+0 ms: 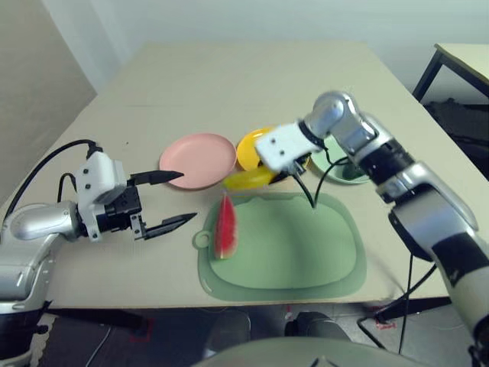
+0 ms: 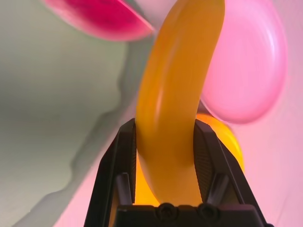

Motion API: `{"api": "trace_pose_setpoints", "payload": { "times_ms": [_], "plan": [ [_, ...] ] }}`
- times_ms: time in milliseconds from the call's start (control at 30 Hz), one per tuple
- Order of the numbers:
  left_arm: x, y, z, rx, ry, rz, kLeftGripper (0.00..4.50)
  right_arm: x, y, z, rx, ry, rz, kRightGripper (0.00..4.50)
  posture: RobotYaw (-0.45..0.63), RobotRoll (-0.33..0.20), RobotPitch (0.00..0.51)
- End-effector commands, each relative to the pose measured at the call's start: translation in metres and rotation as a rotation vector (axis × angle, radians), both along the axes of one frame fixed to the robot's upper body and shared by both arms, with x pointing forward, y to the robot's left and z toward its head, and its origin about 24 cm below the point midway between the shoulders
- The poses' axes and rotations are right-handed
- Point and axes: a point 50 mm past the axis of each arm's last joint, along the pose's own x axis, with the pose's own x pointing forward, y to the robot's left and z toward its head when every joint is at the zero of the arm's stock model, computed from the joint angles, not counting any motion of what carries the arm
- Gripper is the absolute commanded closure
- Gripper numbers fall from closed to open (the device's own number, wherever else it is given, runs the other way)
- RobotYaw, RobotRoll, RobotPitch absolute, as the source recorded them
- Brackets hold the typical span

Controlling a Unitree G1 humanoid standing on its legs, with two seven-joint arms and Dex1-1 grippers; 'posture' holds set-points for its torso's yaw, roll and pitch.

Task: Place the fruits into color-matched plates.

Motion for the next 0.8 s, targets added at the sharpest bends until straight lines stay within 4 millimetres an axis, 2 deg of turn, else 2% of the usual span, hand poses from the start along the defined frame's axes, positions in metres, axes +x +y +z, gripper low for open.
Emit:
{"api": "trace_pose_setpoints", "payload": {
  "times_ms": [33,133,333,633,800],
  "plan": [
    [0.005,0.006,-0.004,-0.001,0.013,0.096,0.00,0.012,-0.005,-0.007,0.018,-0.015,-0.114,2.82,0.21,0.000,0.000],
    [0.004,0.009,-0.007,0.015,0.034,0.129,0.00,0.019,-0.008,-0.018,0.022,0.006,-0.230,2.82,0.22,0.000,0.000],
    [0.002,0.010,-0.009,0.048,0.044,0.138,0.00,0.025,-0.011,-0.029,-0.017,-0.006,-0.348,2.82,0.23,0.000,0.000],
    [0.000,0.012,-0.011,0.067,0.055,0.144,0.00,0.025,-0.021,-0.046,-0.113,0.017,-0.386,2.82,0.24,0.000,0.000],
    [0.000,0.012,-0.012,0.071,0.061,0.141,0.00,0.024,-0.024,-0.049,-0.124,0.018,-0.387,1.11,0.24,0.000,0.000]
  ]
}}
